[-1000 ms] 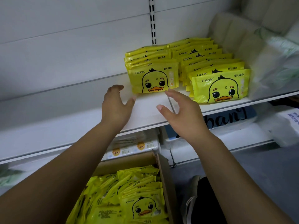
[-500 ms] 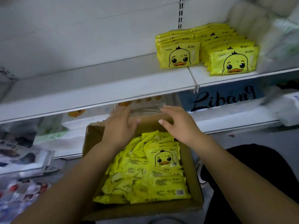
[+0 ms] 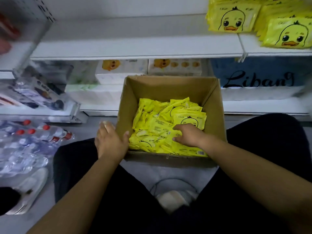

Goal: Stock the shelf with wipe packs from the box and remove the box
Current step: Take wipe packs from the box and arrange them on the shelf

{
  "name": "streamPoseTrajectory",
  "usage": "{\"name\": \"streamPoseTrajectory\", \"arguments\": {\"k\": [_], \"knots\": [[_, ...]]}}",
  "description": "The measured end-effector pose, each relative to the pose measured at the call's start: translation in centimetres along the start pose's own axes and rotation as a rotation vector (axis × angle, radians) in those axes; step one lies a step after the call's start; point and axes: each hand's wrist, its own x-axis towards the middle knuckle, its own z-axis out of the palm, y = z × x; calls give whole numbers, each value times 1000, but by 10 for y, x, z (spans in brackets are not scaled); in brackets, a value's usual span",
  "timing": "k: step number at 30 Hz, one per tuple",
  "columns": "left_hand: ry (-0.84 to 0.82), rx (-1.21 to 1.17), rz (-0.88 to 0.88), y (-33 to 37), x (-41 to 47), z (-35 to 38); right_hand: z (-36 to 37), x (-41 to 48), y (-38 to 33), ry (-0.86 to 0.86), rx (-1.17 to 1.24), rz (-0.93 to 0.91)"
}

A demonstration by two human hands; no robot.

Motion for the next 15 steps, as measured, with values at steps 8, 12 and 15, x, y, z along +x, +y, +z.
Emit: {"name": "streamPoseTrajectory", "arguments": {"k": [8, 12, 15], "knots": [[-215, -237, -10, -27, -10, 20, 29, 12, -11, -258, 19, 10], [-161, -261, -38, -23, -7, 20, 34, 24, -28, -175, 238, -28], [-89, -255, -96, -17, -3, 22, 42, 38, -47, -132, 418, -38]]}}
